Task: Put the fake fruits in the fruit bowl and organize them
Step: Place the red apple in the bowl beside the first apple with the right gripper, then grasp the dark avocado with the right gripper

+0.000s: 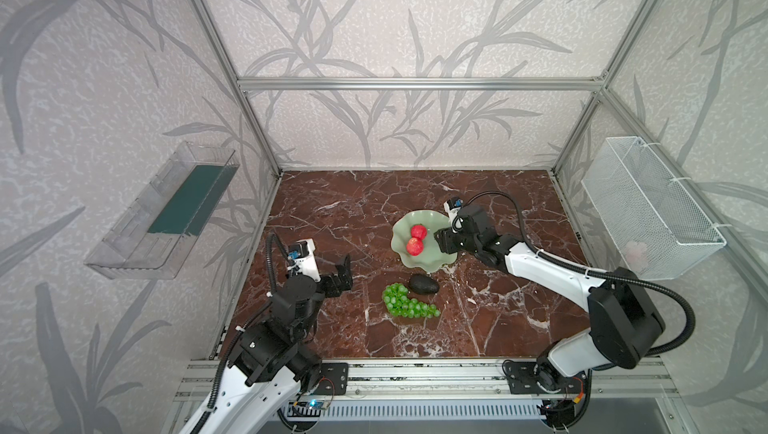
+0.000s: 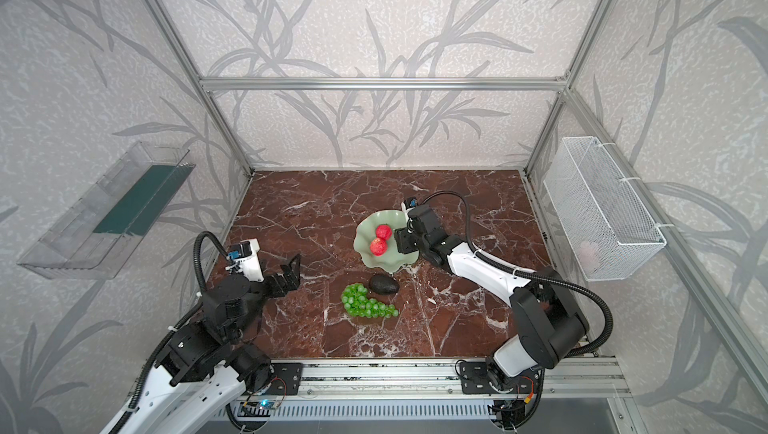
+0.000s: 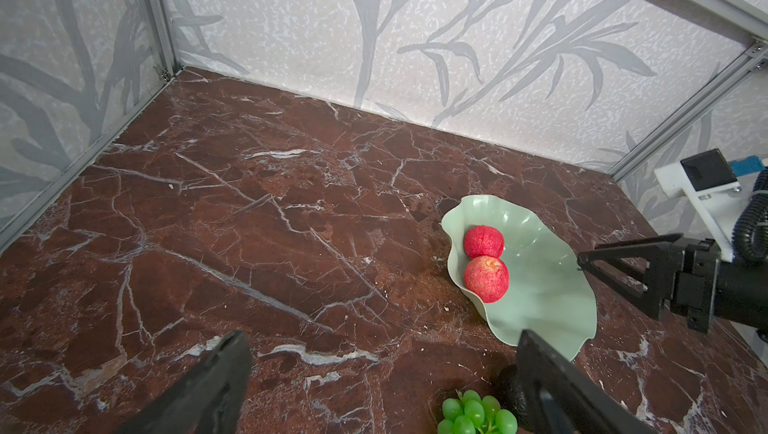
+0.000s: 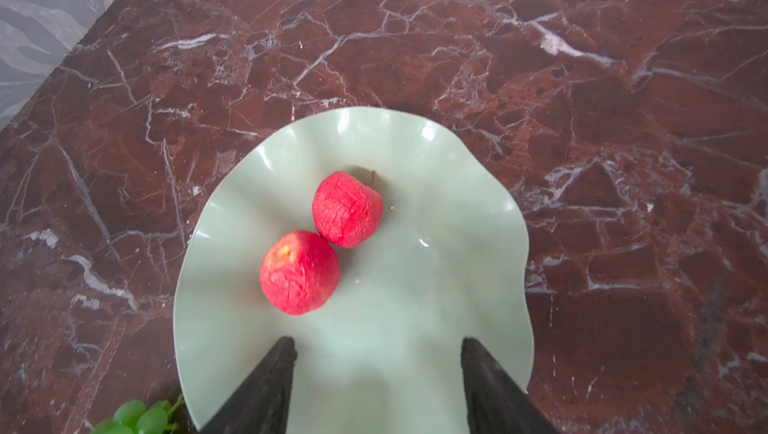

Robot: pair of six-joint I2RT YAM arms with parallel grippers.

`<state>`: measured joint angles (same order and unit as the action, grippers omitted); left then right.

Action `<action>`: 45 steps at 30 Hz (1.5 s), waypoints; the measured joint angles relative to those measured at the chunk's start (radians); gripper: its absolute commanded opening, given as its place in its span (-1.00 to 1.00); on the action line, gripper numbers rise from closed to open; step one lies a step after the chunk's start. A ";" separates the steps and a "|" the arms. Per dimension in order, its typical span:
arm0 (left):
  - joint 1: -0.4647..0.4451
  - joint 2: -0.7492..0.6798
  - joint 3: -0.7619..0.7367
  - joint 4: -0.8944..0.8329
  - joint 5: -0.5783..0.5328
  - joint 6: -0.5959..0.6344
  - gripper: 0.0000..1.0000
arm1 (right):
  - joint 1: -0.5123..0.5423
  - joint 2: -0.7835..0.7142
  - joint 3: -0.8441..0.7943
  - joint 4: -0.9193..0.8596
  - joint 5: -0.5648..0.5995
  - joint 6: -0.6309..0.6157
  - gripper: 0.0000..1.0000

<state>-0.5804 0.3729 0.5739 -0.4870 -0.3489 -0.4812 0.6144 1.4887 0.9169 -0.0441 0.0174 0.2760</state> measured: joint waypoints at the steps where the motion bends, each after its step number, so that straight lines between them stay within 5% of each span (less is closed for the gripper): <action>1: 0.000 0.000 0.000 0.000 0.000 0.000 0.99 | 0.005 -0.026 -0.029 0.000 -0.006 0.000 0.28; 14: 0.000 0.003 0.000 0.001 -0.002 0.003 0.99 | 0.240 -0.412 -0.359 -0.027 -0.033 0.000 0.28; 21: 0.000 0.003 0.000 0.001 -0.002 0.003 0.99 | 0.310 -0.336 -0.388 0.003 -0.025 -0.023 0.28; 45: 0.000 -0.018 0.000 0.002 -0.002 0.002 0.99 | 0.315 -0.043 -0.319 0.185 0.035 -0.039 0.28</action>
<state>-0.5800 0.3546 0.5735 -0.4854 -0.3504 -0.4789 0.9295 1.4456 0.5976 0.1410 0.0525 0.2375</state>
